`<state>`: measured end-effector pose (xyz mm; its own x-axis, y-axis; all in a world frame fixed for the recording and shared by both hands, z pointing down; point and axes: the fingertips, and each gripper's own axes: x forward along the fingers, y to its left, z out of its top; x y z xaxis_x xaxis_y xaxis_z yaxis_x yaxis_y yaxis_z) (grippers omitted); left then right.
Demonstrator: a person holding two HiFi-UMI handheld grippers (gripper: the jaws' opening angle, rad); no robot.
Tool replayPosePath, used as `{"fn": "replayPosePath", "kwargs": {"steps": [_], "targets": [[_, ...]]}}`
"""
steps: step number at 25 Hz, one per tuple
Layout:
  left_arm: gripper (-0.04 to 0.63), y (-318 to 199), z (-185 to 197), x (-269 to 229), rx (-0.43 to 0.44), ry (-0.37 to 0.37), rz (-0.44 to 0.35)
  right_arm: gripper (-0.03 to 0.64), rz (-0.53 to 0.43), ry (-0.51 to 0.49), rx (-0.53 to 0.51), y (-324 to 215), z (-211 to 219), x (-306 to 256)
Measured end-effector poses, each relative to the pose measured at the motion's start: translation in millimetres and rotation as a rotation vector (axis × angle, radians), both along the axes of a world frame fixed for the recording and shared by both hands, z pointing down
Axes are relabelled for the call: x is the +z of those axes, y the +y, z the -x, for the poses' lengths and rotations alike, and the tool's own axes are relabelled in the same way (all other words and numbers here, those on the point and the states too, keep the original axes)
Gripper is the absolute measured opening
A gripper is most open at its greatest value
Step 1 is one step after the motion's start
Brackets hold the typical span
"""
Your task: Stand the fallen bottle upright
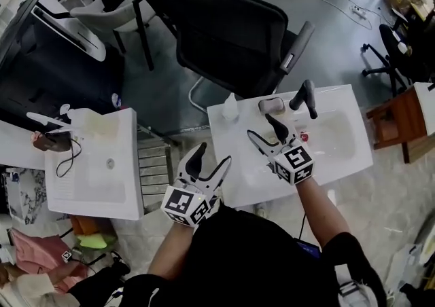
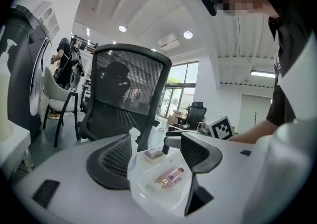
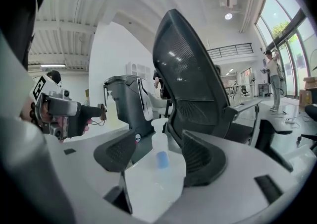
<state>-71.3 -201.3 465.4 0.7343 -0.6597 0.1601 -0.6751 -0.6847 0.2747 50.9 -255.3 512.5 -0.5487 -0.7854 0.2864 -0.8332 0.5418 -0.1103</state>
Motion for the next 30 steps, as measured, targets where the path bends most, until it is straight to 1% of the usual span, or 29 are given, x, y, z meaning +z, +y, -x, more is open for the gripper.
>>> {"fn": "replayPosePath", "kwargs": {"steps": [4, 9, 13, 16, 20, 25, 27, 30], "targets": [[0.324, 5, -21, 2, 0.048, 0.0, 0.002, 0.301, 0.015, 0.022, 0.038, 18, -24, 2], [0.324, 14, -49, 4, 0.108, 0.002, 0.002, 0.299, 0.017, -0.01, 0.113, 50, -58, -5], [0.324, 27, -73, 2, 0.149, 0.01, 0.001, 0.298, 0.045, 0.019, 0.123, 78, -82, 1], [0.324, 41, -86, 2, 0.163, 0.006, 0.0, 0.294, 0.068, 0.057, 0.099, 93, -94, 10], [0.324, 55, -93, 0, 0.142, 0.004, -0.004, 0.282, 0.091, 0.11, 0.045, 104, -99, 22], [0.324, 58, -84, -1, 0.101, 0.005, -0.009, 0.273, 0.119, 0.175, -0.035, 99, -91, 38], [0.324, 55, -79, -1, 0.099, -0.001, -0.01, 0.273, 0.135, 0.196, -0.064, 92, -84, 43], [0.324, 46, -68, -1, 0.101, -0.012, -0.018, 0.272, 0.162, 0.262, -0.113, 78, -72, 62]]}}
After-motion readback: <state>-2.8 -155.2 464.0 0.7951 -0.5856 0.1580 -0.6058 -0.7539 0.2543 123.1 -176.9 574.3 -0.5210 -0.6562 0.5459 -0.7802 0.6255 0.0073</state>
